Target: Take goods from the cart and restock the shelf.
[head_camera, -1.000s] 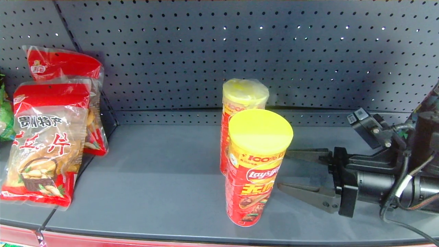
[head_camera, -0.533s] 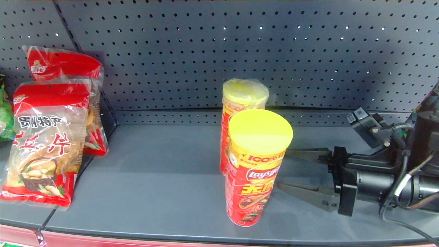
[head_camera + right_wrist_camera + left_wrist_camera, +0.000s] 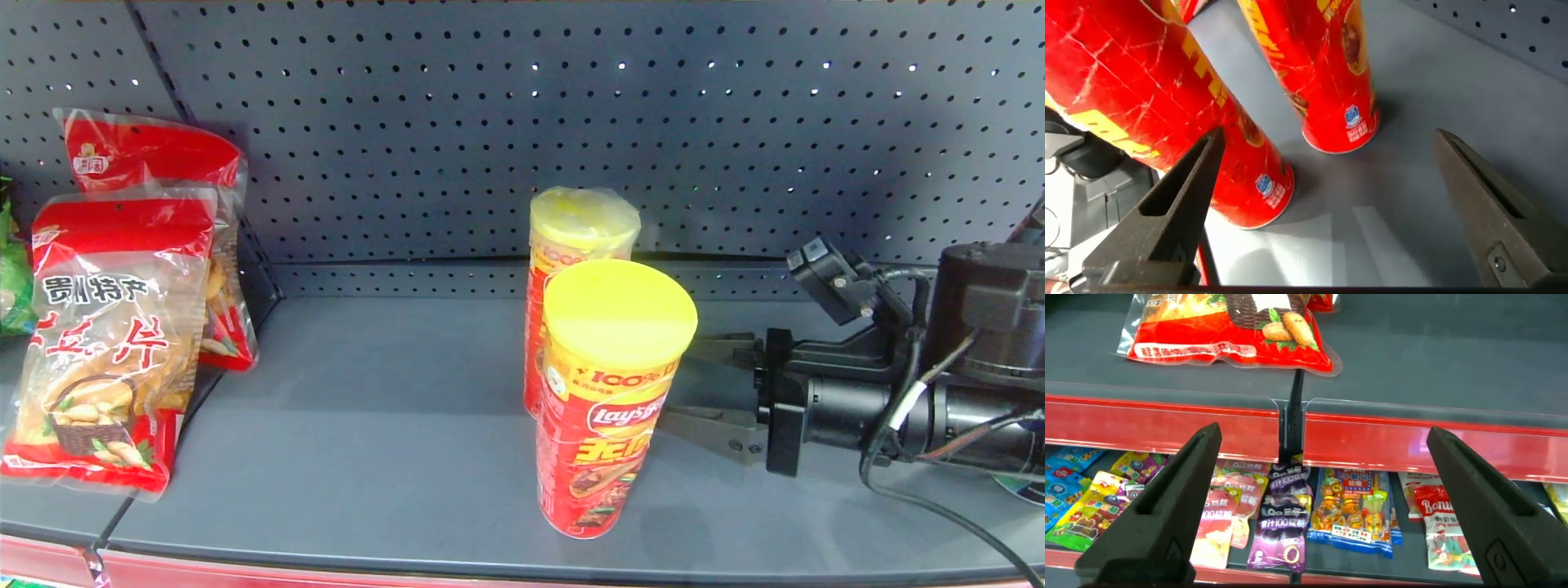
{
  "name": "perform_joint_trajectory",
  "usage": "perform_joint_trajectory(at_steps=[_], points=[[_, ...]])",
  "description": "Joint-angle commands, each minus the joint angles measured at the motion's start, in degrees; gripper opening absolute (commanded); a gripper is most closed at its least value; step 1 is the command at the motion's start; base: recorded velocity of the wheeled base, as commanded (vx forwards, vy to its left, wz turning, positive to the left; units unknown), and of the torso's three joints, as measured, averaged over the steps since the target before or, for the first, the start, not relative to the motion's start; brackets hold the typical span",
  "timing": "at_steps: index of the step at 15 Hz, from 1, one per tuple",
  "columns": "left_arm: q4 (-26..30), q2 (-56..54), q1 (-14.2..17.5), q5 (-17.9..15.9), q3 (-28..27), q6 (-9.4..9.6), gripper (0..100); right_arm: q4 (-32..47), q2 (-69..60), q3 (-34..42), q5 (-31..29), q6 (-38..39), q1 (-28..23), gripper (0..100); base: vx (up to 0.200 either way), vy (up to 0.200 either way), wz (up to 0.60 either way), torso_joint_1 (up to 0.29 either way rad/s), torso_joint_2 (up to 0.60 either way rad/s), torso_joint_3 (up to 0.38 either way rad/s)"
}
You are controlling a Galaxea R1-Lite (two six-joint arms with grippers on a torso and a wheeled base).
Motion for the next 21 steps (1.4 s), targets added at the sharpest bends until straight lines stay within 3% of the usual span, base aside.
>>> perform_joint_trajectory(at_steps=[1, 21], points=[[0.02, 0.09, 0.01, 0.03, 0.01, -0.02, 100, -0.03, 0.60, -0.25, 0.03, -0.02, 0.81, 100, 0.000, 0.000, 0.00, 0.000, 0.00, 0.000], [-0.07, 0.09, 0.01, 0.03, 0.01, -0.02, 100, -0.03, -1.07, 1.68, -0.06, -0.10, 1.69, 100, 0.000, 0.000, 0.00, 0.000, 0.00, 0.000]])
